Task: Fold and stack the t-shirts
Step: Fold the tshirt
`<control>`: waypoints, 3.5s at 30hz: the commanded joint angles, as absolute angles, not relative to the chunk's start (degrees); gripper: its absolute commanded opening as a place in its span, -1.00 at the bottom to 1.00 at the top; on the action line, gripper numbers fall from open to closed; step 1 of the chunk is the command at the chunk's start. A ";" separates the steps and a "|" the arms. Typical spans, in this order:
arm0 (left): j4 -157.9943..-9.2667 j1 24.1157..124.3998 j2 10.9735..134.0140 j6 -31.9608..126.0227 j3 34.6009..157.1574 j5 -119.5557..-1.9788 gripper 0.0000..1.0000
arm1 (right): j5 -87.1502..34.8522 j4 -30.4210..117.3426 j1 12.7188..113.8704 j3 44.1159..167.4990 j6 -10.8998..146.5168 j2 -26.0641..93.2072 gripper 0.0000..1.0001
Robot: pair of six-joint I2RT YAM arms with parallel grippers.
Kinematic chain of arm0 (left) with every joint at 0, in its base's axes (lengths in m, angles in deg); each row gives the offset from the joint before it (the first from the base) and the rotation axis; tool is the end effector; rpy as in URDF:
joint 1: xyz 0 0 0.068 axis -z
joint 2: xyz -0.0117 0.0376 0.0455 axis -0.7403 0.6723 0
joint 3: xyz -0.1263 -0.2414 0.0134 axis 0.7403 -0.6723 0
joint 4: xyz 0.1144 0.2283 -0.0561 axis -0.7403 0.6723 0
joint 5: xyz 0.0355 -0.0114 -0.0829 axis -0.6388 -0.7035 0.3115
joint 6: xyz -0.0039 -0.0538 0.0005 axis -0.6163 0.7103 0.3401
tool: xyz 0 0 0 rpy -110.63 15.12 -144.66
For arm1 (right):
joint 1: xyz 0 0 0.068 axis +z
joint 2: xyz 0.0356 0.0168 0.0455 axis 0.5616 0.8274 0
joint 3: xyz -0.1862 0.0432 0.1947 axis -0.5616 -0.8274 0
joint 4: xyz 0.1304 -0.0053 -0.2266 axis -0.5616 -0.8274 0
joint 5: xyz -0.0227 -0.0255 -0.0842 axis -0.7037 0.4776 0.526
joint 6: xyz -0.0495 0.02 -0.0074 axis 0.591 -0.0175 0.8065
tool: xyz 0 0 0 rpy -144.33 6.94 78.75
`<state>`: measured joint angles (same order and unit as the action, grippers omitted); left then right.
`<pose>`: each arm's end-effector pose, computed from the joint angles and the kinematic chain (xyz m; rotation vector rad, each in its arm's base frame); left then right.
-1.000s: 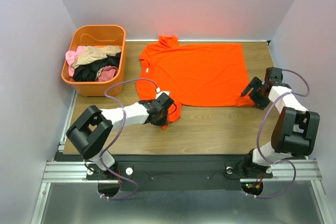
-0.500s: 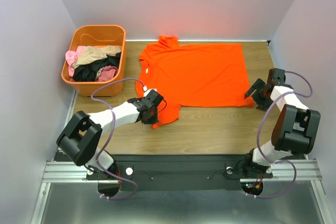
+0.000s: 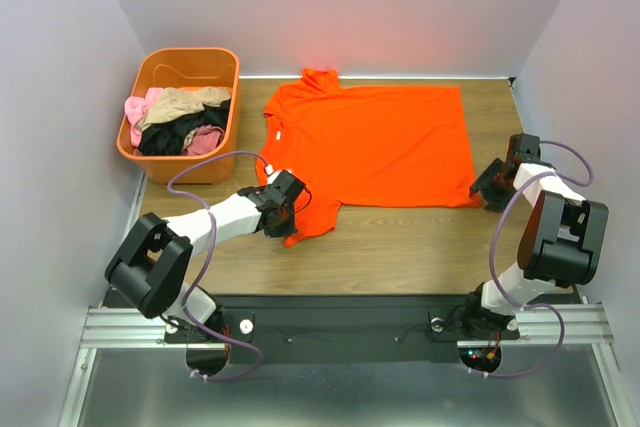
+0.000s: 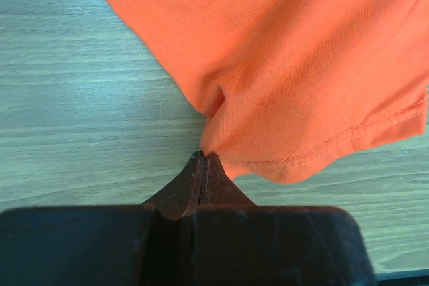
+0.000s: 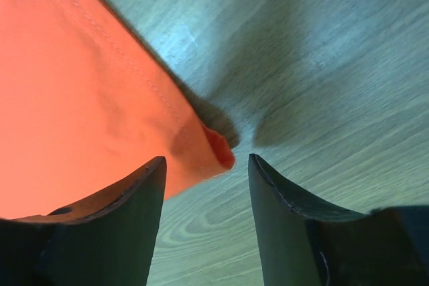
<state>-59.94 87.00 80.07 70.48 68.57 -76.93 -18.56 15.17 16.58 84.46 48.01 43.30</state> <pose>0.2142 -0.1687 0.1771 0.0473 2.6248 -0.2843 0.2879 -0.0911 0.1803 1.0206 2.5141 0.0477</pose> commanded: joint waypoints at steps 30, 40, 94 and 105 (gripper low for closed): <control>-59.11 86.69 78.74 69.64 68.09 -76.41 -1.00 | -14.73 20.15 16.06 87.04 48.78 50.31 -0.68; -58.16 86.61 78.48 67.36 70.02 -74.48 -1.00 | -15.17 18.84 16.06 85.20 50.80 44.17 -0.99; -45.06 68.94 110.02 49.25 127.84 -59.10 -1.00 | -30.46 3.01 16.77 124.55 53.44 63.93 -0.99; -38.82 67.27 122.76 43.80 144.81 -55.41 -1.00 | -30.64 1.61 17.99 131.68 53.97 71.58 -0.99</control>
